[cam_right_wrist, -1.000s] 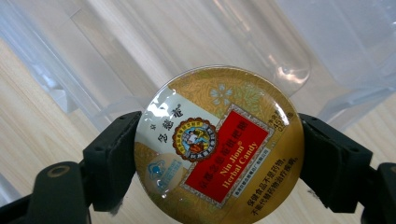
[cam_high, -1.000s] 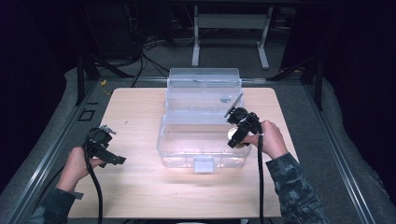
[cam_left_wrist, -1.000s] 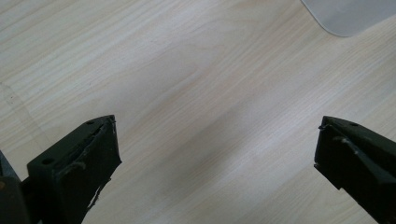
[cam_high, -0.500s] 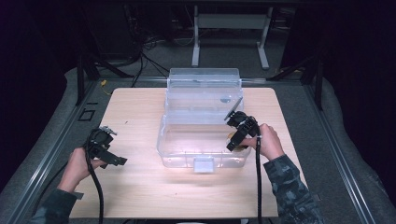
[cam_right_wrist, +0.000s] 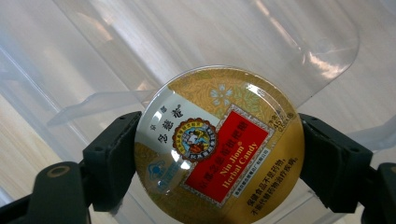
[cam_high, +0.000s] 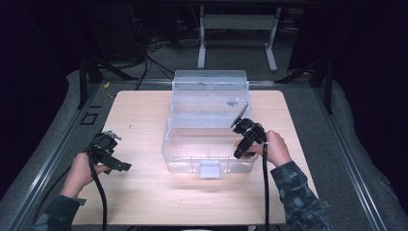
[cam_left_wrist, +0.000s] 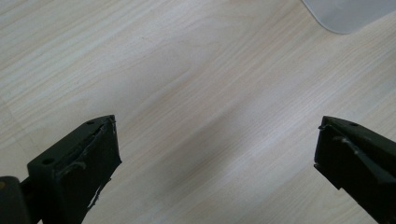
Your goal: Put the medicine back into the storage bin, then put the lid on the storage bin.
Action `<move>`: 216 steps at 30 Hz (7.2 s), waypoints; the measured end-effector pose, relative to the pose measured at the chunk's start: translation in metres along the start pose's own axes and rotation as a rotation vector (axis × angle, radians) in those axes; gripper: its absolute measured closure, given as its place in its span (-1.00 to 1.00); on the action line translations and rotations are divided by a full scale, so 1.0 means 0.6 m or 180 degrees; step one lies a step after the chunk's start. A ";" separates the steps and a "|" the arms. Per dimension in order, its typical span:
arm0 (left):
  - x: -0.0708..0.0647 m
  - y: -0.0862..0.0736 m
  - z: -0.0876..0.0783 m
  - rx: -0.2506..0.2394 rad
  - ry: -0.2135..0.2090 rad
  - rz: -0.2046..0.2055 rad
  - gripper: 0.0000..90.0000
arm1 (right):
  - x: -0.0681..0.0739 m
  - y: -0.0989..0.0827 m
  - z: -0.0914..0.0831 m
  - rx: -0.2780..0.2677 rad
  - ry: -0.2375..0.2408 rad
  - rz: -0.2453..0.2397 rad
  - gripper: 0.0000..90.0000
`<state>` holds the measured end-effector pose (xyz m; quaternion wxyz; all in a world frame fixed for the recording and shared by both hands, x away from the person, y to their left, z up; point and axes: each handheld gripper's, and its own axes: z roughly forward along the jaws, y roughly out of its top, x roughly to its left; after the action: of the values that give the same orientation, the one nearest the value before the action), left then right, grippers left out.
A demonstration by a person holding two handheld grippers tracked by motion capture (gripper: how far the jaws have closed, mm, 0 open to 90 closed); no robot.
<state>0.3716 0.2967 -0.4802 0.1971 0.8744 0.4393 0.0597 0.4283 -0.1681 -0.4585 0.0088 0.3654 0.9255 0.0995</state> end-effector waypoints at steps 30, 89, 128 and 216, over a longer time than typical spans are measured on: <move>-0.003 0.012 -0.009 0.0008 -0.0018 0.0013 -0.99 | 0.008 -0.013 -0.033 -0.0155 -0.0029 0.0054 -0.69; -0.082 0.348 -0.035 -0.0279 -0.0167 0.0793 -0.99 | 0.068 -0.099 -0.048 -0.0892 -0.0060 -0.0004 -0.76; -0.075 0.453 0.047 -0.0704 -0.0314 0.0513 0.28 | 0.100 -0.088 0.001 -0.1089 -0.0159 -0.0119 -0.12; -0.171 0.364 -0.039 -0.0889 -0.0077 0.1219 0.70 | 0.119 -0.101 0.037 -0.1704 -0.0343 0.0242 0.04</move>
<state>0.4656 0.1051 -0.3652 0.3065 0.9067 0.2505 0.1457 0.3372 -0.1588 -0.4877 0.1506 0.3893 0.8501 0.3212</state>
